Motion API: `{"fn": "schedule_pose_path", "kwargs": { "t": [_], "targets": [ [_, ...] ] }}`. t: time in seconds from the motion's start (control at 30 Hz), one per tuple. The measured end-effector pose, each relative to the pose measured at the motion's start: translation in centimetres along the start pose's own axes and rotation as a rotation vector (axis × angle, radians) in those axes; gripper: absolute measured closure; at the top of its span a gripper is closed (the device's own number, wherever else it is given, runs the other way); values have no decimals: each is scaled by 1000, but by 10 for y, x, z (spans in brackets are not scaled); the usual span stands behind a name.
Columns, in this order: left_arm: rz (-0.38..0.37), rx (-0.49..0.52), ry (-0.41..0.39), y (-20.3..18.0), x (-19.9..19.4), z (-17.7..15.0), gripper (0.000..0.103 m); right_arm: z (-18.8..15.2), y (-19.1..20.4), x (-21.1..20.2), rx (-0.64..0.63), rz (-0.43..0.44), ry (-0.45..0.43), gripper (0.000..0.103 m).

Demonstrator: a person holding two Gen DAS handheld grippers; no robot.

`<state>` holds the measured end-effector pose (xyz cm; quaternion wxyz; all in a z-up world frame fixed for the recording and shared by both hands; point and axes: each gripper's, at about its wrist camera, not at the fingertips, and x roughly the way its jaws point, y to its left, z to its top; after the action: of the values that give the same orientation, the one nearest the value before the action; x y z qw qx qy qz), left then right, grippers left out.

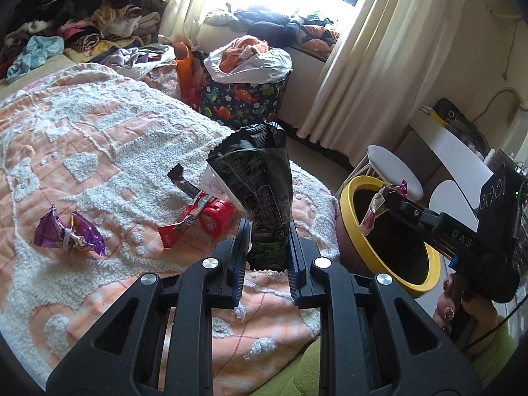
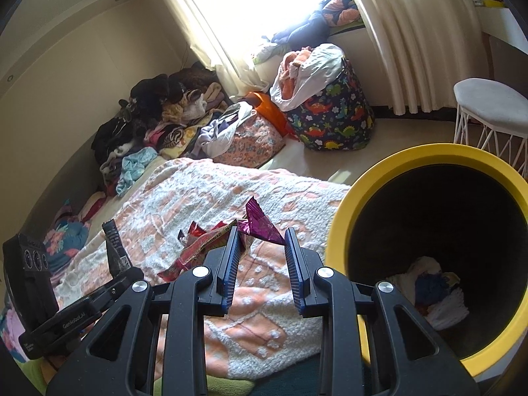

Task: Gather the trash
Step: 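Carry the pink wrapper and green snack bag over the yellow bin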

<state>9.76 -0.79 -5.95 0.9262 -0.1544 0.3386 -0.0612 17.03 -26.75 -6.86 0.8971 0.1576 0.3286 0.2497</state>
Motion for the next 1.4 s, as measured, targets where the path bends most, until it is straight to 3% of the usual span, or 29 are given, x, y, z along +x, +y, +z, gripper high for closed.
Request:
{"fn": "schedule_pose_path", "kwargs": {
  "t": [1.4],
  "targets": [
    [-112,190,46,-88,24,-4,88,30,-91,-57,162,-128,-184,77]
  ]
}}
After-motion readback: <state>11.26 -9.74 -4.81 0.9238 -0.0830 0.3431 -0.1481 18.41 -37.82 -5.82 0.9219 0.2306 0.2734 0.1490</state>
